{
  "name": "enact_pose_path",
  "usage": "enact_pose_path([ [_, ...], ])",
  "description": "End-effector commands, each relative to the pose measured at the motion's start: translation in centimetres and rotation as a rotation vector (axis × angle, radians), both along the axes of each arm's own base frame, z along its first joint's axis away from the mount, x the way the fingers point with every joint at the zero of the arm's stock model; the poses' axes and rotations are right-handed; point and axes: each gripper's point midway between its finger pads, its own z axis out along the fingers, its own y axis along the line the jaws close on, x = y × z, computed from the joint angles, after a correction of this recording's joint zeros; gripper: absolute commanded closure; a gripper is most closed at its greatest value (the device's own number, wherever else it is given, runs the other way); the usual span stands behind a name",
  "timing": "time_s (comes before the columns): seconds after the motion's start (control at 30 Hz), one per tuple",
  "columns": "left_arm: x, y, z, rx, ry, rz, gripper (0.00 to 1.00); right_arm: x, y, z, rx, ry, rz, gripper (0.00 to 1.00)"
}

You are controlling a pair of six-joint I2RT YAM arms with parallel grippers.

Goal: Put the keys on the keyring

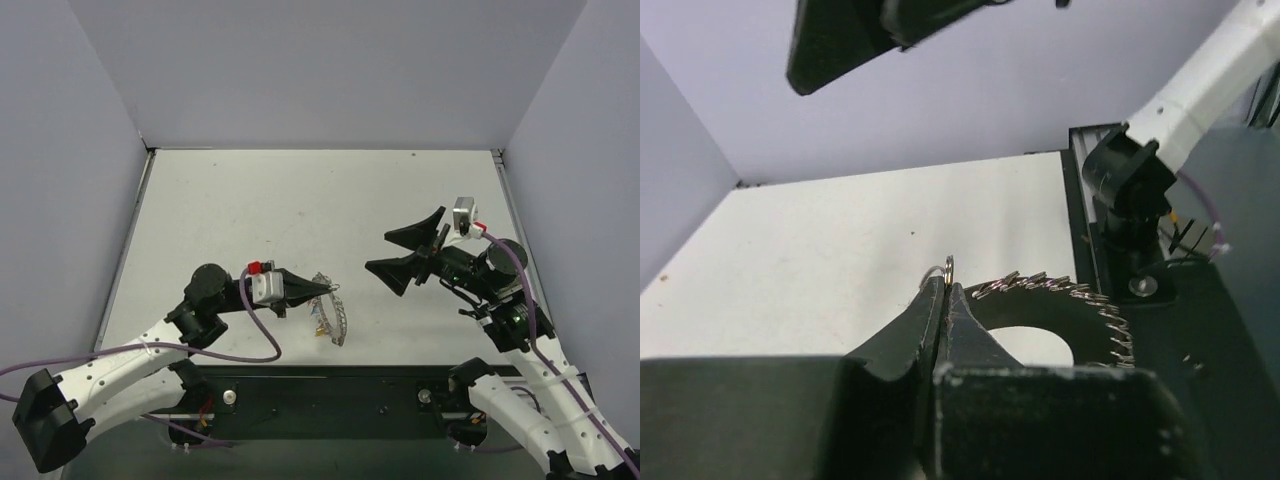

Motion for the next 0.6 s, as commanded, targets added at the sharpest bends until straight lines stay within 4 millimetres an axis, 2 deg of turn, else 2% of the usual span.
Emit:
enact_pose_path([
  [0.0,-1.3,1.1,4.0,-0.169,-0.378,0.024,1.0,0.8,0.1,0.6,0.005,-0.063,-0.007,0.07],
  [0.1,-2.3,1.1,3.7,-0.155,-0.513,-0.016,1.0,1.1,0.3,0.1,-0.008,-0.055,-0.003,0.07],
  [0.17,-4.1,1.2,3.2,-0.162,-0.659,-0.087,1.0,1.4,0.3,-0.3,-0.016,-0.047,-0.003,0.07],
  [0.2,-5.2,1.1,2.0,-0.17,-0.695,-0.109,1.0,1.5,0.3,-0.4,-0.02,-0.048,-0.003,0.07],
  [0.23,-5.4,1.5,3.1,-0.22,-0.821,-0.056,1.0,1.6,0.4,-0.7,-0.023,-0.04,-0.001,0.08],
  [0.3,-6.5,1.6,2.7,-0.256,-0.94,-0.033,1.0,1.8,0.3,-1.0,-0.031,-0.038,-0.006,0.07],
  [0.4,-7.3,1.4,3.1,-0.276,-1.055,-0.017,1.0,2.4,0.3,-1.8,-0.044,-0.021,-0.013,0.08],
  [0.57,-8.1,1.3,3.6,-0.307,-1.127,-0.039,1.0,3.0,0.3,-2.5,-0.06,-0.007,-0.016,0.08],
])
